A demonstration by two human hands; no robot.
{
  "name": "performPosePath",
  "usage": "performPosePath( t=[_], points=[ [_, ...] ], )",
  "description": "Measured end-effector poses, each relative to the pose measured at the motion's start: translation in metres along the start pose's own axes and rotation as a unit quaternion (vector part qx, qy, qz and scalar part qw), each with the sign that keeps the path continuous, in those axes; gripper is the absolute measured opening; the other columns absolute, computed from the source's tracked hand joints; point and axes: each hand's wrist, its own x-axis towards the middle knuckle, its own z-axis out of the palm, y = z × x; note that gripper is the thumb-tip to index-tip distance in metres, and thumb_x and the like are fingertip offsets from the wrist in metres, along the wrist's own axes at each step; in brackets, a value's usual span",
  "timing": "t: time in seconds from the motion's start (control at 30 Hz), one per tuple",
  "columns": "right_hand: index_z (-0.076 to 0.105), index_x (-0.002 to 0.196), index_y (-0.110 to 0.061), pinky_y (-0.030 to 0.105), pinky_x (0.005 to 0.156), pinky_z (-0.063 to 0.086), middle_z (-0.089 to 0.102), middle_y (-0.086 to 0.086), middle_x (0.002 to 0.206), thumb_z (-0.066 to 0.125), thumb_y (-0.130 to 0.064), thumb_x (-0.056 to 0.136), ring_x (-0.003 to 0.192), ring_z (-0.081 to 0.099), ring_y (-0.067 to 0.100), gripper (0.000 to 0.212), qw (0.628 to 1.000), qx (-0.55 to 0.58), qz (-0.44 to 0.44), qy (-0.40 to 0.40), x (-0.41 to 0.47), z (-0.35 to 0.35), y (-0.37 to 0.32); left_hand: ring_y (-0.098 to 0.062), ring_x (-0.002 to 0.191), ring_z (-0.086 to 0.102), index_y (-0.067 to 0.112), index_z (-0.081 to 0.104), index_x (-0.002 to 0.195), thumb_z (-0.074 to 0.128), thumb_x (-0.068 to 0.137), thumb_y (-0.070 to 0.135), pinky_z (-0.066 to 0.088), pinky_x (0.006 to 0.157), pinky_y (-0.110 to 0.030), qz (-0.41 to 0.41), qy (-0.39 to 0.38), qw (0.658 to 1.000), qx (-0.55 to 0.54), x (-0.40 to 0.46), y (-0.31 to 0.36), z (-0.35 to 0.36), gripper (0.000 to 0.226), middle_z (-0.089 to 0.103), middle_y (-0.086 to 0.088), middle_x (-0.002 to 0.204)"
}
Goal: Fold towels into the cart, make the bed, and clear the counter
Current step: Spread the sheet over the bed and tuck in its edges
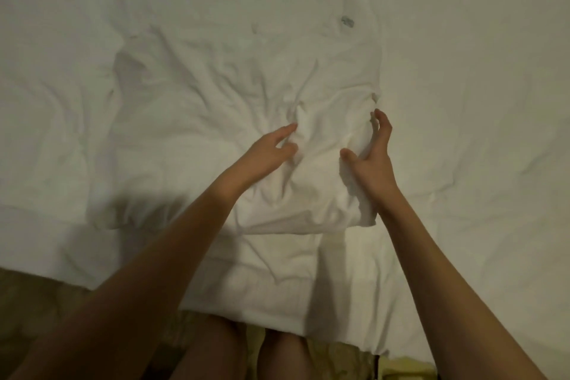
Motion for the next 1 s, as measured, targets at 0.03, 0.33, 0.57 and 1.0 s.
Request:
performPosePath(
  t=[0.03,0.33,0.57,1.0],
  points=[
    [0.003,0.143,-0.043,0.043,0.106,0.040,0.027,-0.005,0.152,0.057,-0.020,0.080,0.126,0.046,0.021,0.086,1.000,0.020,-0.001,-0.009,-0.002,0.001,-0.008,-0.010,0.139,0.031,0.026,0.037,0.144,0.053,0.096,0.025,0.028,0.111,-0.024,0.013,-0.010,1.000,-0.027,-0.006,0.004,-0.002,0.051,0.033,0.004,0.152],
    [-0.006,0.141,-0.052,0.045,0.089,0.053,0.044,0.008,0.145,0.059,-0.020,0.082,0.099,0.067,0.020,0.093,0.992,-0.024,-0.042,-0.121,-0.013,0.047,-0.072,-0.001,0.105,0.059,0.021,0.056,0.126,0.046,0.096,0.042,0.046,0.086,-0.012,0.039,0.031,0.988,-0.145,-0.026,0.031,-0.029,0.037,0.063,0.011,0.116],
    [-0.002,0.146,-0.043,0.033,0.076,0.052,0.050,-0.009,0.140,0.057,-0.011,0.081,0.066,0.061,0.013,0.093,0.989,-0.101,-0.057,-0.093,-0.051,0.105,-0.114,-0.006,0.076,0.064,0.016,0.060,0.110,0.054,0.090,0.049,0.045,0.056,-0.015,0.019,0.045,0.987,-0.150,-0.050,0.016,-0.082,0.039,0.068,0.003,0.091],
    [0.052,0.127,-0.016,0.024,0.096,0.035,0.053,0.004,0.128,0.049,-0.026,0.091,0.115,0.050,0.024,0.037,0.958,-0.196,-0.179,-0.105,-0.058,0.263,-0.141,-0.027,0.121,0.052,0.003,0.040,0.135,0.060,0.091,0.012,0.040,0.094,-0.022,-0.063,0.286,0.935,-0.201,-0.076,-0.125,-0.205,0.049,0.053,-0.014,0.131]
  ],
)
